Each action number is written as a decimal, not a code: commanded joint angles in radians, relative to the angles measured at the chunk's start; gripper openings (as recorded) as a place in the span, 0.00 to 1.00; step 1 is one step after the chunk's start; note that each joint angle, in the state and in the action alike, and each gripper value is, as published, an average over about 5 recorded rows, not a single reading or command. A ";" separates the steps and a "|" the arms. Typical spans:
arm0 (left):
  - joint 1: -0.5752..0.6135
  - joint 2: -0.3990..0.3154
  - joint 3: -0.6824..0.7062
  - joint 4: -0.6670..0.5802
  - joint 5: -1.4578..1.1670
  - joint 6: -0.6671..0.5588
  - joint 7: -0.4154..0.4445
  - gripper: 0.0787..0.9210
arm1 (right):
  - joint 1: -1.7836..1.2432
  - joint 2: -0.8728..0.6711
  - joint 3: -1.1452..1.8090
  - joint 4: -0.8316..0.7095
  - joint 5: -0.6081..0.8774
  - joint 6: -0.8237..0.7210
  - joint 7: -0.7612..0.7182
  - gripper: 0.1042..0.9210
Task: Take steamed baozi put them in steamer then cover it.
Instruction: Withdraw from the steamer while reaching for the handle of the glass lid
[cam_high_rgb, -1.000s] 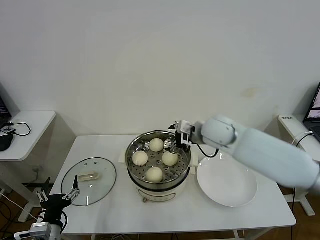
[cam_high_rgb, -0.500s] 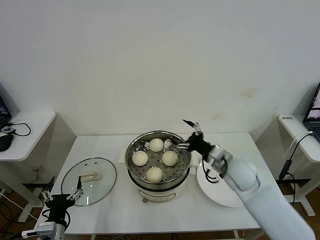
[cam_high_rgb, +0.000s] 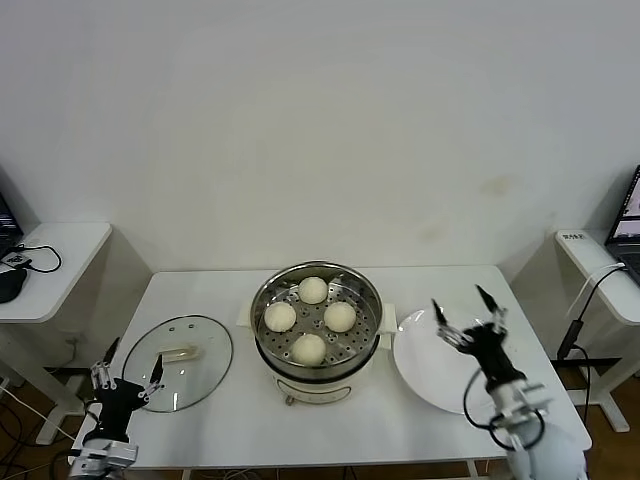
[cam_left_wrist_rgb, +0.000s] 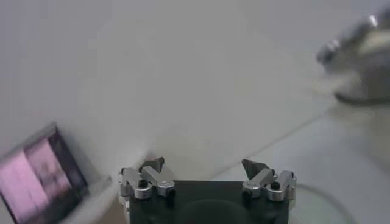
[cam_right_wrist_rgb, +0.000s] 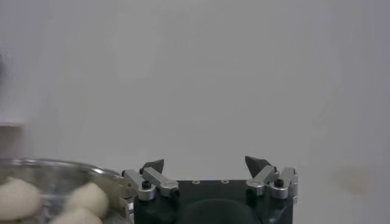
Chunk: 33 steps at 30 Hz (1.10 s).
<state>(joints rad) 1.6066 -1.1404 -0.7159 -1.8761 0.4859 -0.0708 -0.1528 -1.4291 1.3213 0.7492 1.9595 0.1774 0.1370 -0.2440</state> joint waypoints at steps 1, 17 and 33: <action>-0.117 0.059 0.029 0.235 0.701 -0.075 0.024 0.88 | -0.201 0.146 0.233 0.062 0.000 0.041 0.010 0.88; -0.259 0.066 0.068 0.322 0.730 -0.059 0.064 0.88 | -0.218 0.167 0.231 0.068 -0.008 0.038 0.014 0.88; -0.355 0.043 0.108 0.401 0.722 -0.060 0.072 0.88 | -0.249 0.181 0.211 0.084 -0.027 0.041 0.009 0.88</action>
<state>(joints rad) 1.3139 -1.0989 -0.6192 -1.5186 1.1755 -0.1293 -0.0869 -1.6624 1.4927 0.9536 2.0392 0.1532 0.1745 -0.2341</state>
